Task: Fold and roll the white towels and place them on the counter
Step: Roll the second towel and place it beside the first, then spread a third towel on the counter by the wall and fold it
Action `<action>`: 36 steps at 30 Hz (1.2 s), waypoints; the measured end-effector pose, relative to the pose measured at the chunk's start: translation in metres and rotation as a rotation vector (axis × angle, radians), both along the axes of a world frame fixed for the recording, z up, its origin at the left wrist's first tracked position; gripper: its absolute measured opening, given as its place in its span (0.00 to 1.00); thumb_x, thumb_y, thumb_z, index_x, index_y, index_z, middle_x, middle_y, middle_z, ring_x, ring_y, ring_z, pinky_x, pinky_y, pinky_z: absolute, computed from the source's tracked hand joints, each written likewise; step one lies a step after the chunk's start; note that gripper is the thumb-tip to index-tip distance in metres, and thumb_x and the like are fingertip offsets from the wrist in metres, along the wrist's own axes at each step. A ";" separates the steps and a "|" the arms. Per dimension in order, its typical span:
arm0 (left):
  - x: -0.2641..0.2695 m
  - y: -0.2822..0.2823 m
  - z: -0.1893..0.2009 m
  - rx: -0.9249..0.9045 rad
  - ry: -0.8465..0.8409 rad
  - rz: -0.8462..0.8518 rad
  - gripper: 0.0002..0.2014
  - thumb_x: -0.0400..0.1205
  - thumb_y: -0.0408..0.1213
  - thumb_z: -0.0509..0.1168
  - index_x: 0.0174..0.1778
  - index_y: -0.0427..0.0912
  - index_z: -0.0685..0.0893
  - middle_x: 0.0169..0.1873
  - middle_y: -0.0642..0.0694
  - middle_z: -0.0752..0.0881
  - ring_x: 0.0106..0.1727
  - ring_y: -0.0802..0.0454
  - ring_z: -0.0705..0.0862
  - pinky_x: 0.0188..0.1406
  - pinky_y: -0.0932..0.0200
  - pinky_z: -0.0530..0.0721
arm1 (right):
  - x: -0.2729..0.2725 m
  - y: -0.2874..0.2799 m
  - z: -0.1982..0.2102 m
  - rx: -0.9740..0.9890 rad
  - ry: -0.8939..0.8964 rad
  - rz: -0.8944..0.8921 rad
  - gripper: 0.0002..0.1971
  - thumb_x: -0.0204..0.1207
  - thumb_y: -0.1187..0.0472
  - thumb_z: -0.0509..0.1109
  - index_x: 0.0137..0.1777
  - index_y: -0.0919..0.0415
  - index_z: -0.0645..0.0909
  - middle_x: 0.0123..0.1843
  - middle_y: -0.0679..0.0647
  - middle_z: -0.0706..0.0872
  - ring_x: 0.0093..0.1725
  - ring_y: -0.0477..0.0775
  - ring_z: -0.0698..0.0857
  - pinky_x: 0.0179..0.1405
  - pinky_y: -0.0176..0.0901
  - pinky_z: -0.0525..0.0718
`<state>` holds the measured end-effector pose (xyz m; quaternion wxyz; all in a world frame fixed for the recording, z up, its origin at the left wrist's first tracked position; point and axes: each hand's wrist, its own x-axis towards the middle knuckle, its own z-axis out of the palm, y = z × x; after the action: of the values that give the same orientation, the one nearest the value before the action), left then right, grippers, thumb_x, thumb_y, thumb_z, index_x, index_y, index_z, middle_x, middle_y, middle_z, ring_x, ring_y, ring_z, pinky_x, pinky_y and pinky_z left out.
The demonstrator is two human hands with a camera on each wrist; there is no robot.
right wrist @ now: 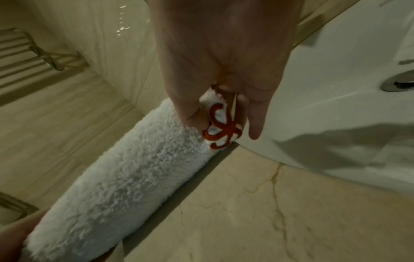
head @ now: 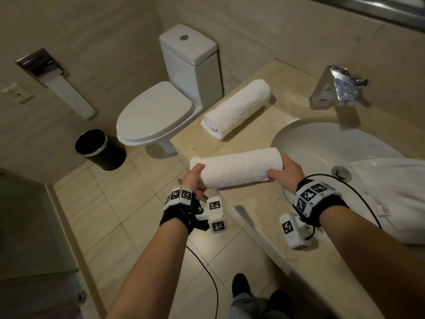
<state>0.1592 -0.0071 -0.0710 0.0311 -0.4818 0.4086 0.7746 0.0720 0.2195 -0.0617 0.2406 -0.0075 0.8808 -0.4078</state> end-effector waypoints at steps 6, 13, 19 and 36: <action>-0.006 -0.007 -0.018 -0.335 -0.057 0.084 0.09 0.76 0.41 0.67 0.50 0.45 0.80 0.58 0.40 0.83 0.57 0.40 0.82 0.58 0.43 0.83 | -0.004 -0.011 0.006 0.157 0.020 0.033 0.13 0.71 0.62 0.67 0.55 0.62 0.81 0.52 0.63 0.86 0.53 0.61 0.84 0.56 0.49 0.83; -0.021 -0.017 -0.011 -0.373 -0.212 0.136 0.25 0.74 0.39 0.68 0.67 0.37 0.74 0.63 0.37 0.79 0.61 0.38 0.80 0.64 0.47 0.78 | -0.012 -0.024 0.001 0.228 -0.065 -0.013 0.21 0.73 0.59 0.65 0.66 0.62 0.72 0.57 0.62 0.82 0.56 0.62 0.83 0.52 0.46 0.80; -0.011 -0.003 0.024 -1.385 0.040 -0.214 0.16 0.78 0.34 0.65 0.61 0.39 0.77 0.62 0.43 0.77 0.64 0.47 0.75 0.68 0.50 0.74 | -0.001 -0.023 0.011 0.275 0.297 0.158 0.34 0.71 0.68 0.69 0.76 0.57 0.62 0.78 0.59 0.60 0.72 0.64 0.66 0.65 0.52 0.73; -0.024 0.006 0.038 -1.700 -0.251 -1.387 0.52 0.67 0.47 0.76 0.80 0.55 0.47 0.76 0.48 0.67 0.76 0.44 0.65 0.73 0.37 0.64 | -0.004 0.025 0.015 0.402 0.191 0.346 0.36 0.77 0.57 0.65 0.82 0.51 0.50 0.84 0.52 0.51 0.76 0.64 0.64 0.72 0.60 0.69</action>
<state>0.1349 -0.0010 -0.0327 0.1588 -0.0874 0.9834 0.0011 0.0683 0.2447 -0.0464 0.2192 -0.1486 0.9482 -0.1754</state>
